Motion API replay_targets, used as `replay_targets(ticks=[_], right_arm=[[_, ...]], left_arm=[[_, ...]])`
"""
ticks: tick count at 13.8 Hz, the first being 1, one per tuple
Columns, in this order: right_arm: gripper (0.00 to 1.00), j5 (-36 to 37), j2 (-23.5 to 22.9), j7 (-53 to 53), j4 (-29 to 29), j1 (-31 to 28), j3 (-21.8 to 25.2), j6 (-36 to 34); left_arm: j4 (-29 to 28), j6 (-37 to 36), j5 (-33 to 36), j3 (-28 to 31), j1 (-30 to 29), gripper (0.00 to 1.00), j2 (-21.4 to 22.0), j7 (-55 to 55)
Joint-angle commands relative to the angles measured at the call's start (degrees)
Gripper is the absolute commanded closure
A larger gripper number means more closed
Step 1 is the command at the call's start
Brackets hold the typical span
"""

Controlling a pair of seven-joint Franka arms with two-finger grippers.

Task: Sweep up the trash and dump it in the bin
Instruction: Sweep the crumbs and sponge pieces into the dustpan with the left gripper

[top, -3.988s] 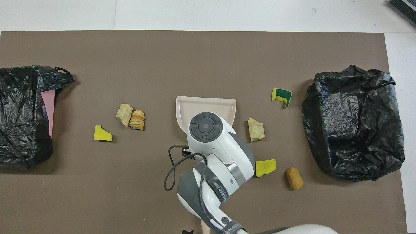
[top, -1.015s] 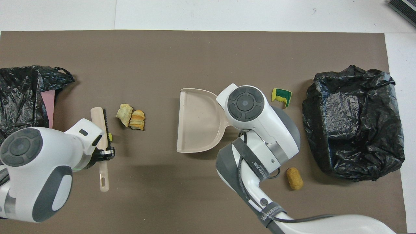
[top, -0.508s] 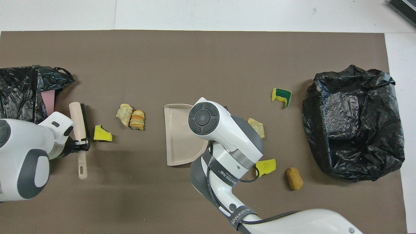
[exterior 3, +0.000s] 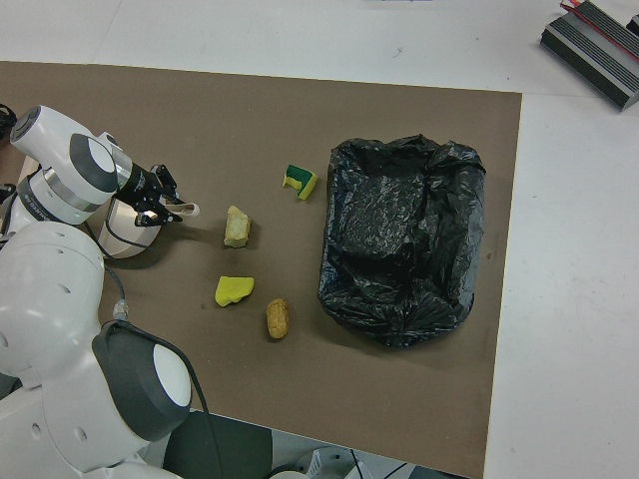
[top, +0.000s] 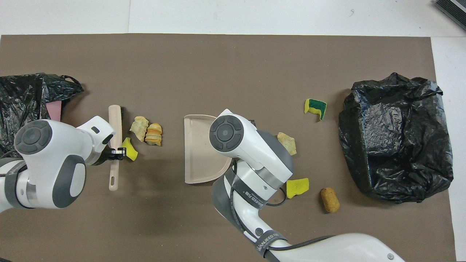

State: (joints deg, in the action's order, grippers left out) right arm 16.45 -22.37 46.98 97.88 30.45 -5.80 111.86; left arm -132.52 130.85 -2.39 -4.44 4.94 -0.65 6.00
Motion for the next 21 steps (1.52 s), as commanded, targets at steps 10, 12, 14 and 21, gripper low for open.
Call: replay_targets(ticks=[10,12,14,21], right_arm=[[1.0,0.25,-0.48,-1.72,-0.76,-0.13,-0.35,-0.24],[1.0,0.25,-0.48,-1.72,-0.76,-0.13,-0.35,-0.24],[1.0,0.25,-0.48,-1.63,-0.76,-0.13,-0.35,-0.16],[1.0,0.6,-0.57,-0.84,-0.67,-0.22,-0.35,0.72]], left_arm=[[0.16,-3.49,-14.03,0.57,19.47,1.0,1.09,-0.99],[0.25,-3.76,-15.62,0.57,23.25,1.0,1.53,1.54],[1.04,-3.76,-15.62,0.57,23.97,1.0,1.44,4.62],[2.18,-19.9,-11.35,1.71,14.5,1.0,11.18,11.98]])
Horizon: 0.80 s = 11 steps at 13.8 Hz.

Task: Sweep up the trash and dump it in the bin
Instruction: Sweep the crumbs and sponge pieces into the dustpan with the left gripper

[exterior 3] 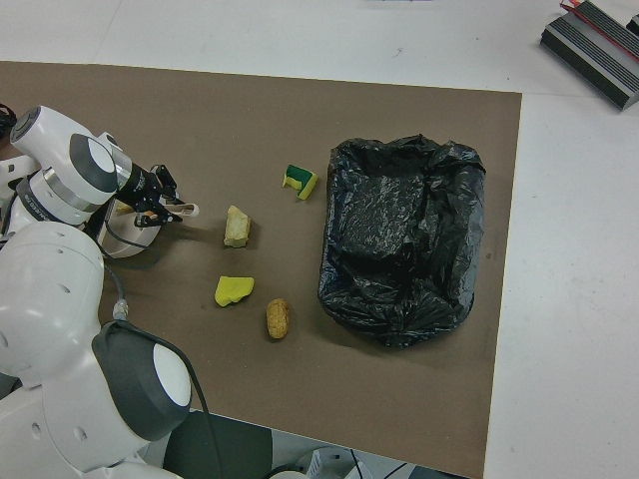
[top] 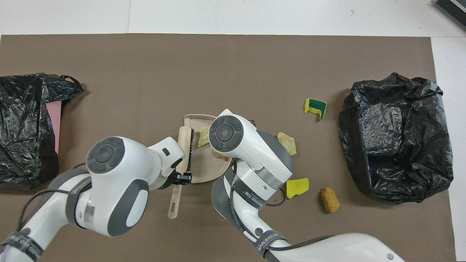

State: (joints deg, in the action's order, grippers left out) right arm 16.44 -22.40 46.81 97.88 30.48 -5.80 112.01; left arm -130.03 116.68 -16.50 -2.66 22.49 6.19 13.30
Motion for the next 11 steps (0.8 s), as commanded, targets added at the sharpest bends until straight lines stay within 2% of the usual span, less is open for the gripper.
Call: replay_targets(ticks=[1,3,5,8,11], right_arm=[[1.0,0.78,-0.45,-0.32,-0.58,-0.24,-0.35,0.58],[1.0,0.96,-0.36,0.56,-0.06,-0.24,-0.35,0.66],[1.0,1.13,-0.27,0.83,0.12,-0.24,-0.35,0.75],[1.0,1.22,-0.19,1.45,0.21,-0.15,-0.35,0.75],[1.0,1.31,-0.1,1.45,0.39,-0.15,-0.35,0.75]], left_arm=[[-0.14,-7.16,7.05,-0.15,-4.11,1.0,4.88,7.42],[-0.75,-9.53,9.82,-0.06,-6.04,1.0,5.67,11.56],[-1.89,-12.17,9.82,-0.24,-10.87,1.0,6.72,15.17],[-8.38,-8.16,9.82,-0.24,-13.17,1.0,10.24,15.53],[-13.75,-1.04,9.82,-0.67,-10.81,1.0,9.46,16.41]])
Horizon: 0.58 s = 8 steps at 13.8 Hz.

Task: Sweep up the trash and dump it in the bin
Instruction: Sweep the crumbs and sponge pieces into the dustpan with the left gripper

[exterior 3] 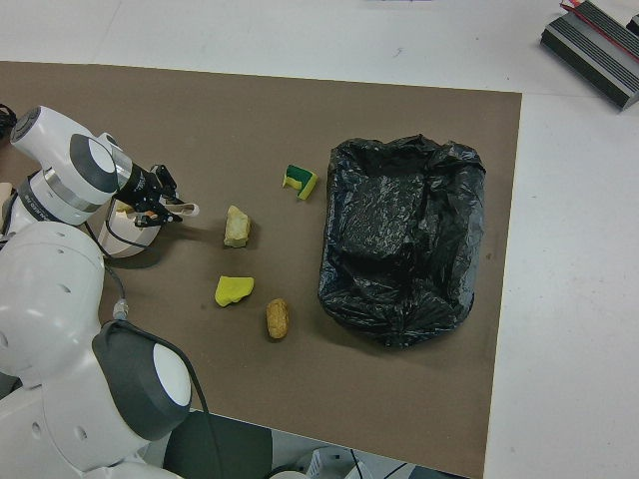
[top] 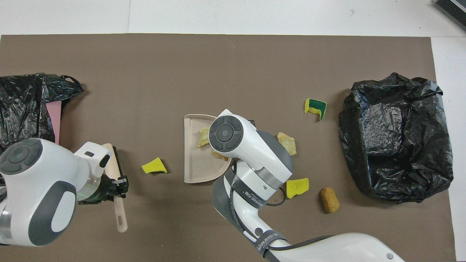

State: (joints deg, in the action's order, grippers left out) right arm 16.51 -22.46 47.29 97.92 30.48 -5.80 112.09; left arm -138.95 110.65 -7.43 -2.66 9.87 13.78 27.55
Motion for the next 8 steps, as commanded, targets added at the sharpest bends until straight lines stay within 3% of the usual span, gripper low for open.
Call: replay_targets(ticks=[1,5,8], right_arm=[[1.0,1.24,-0.04,0.96,0.34,-0.16,-0.35,0.67],[1.0,1.42,0.13,0.96,1.13,-0.16,-0.35,0.67],[1.0,1.42,0.22,0.96,1.22,-0.16,-0.35,1.02]], left_arm=[[-5.88,6.93,0.76,-0.59,4.17,1.0,1.51,3.37],[-5.54,12.21,-0.56,-0.76,9.02,1.0,-1.3,6.72],[-4.14,16.42,-6.62,-0.76,13.4,1.0,-4.37,6.11]])
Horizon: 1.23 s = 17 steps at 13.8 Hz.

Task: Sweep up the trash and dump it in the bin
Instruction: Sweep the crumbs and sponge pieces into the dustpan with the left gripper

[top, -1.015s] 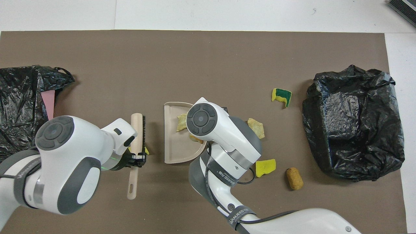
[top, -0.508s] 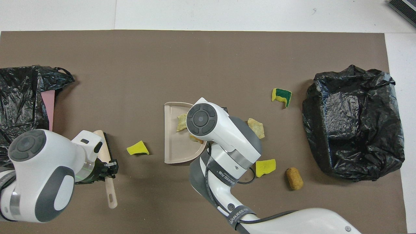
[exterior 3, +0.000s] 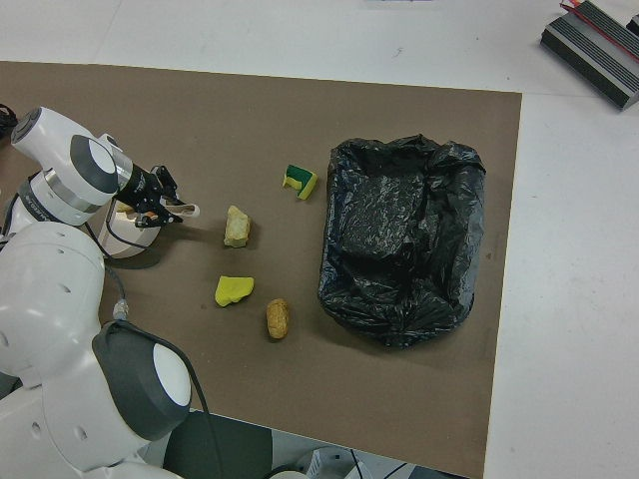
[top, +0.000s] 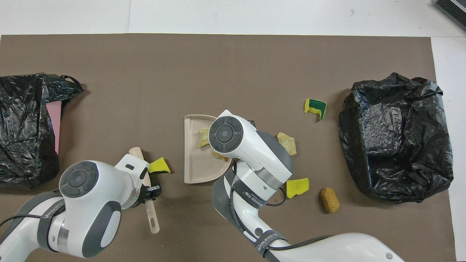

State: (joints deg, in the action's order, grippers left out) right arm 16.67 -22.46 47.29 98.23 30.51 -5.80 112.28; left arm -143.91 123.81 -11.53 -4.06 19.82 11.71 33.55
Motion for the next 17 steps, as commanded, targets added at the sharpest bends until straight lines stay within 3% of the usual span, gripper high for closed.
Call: replay_targets(ticks=[1,6,11,17], right_arm=[[1.0,1.26,0.23,0.96,0.91,-0.19,-0.35,0.84],[1.0,1.26,0.23,0.96,0.91,-0.19,-0.35,0.84],[1.0,0.83,0.32,0.35,0.47,-0.45,-0.35,1.53],[1.0,-0.66,6.8,7.8,1.87,-6.33,-0.35,0.4]], left_arm=[[1.09,5.55,-2.79,0.64,5.56,1.0,-3.52,0.11],[6.62,9.61,-6.75,0.11,12.08,1.0,-8.62,-0.24],[6.71,7.16,-5.88,0.81,9.37,1.0,-8.54,-4.29],[6.71,5.83,-2.45,0.81,5.93,1.0,-5.21,-5.96]])
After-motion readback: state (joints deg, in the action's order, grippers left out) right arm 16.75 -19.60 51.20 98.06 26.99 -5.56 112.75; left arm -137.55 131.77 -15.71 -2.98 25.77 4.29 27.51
